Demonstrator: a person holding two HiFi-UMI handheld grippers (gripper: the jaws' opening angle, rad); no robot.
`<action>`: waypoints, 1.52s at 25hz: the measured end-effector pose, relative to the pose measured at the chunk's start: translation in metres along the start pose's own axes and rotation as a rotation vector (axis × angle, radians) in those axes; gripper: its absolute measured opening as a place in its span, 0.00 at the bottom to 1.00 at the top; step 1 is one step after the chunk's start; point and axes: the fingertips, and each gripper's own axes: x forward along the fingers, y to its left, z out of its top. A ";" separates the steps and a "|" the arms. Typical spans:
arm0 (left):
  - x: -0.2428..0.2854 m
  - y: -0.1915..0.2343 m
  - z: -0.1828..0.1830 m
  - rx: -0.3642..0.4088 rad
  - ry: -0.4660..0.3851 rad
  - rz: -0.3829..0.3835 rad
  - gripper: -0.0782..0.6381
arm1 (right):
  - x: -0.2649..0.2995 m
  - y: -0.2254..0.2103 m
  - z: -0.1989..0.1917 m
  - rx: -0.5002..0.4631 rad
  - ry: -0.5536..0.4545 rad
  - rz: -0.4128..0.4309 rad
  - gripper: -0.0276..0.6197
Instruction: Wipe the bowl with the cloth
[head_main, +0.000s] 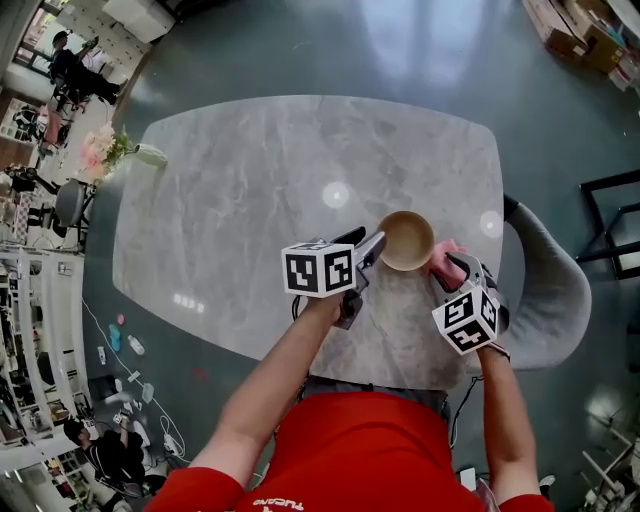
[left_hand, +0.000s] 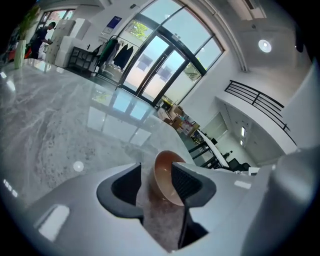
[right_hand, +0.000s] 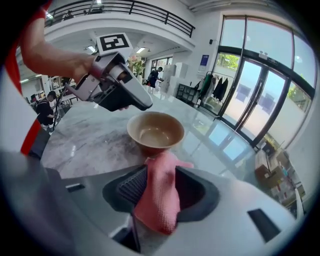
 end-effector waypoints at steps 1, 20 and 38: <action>0.002 0.002 0.000 -0.013 0.005 -0.004 0.35 | 0.002 0.000 -0.002 -0.002 0.011 0.004 0.27; 0.020 0.009 -0.008 -0.034 0.108 0.006 0.14 | 0.012 -0.004 -0.011 0.055 0.029 0.021 0.11; 0.019 0.004 -0.004 0.020 0.108 0.072 0.13 | -0.052 -0.019 0.097 -0.106 -0.222 -0.029 0.08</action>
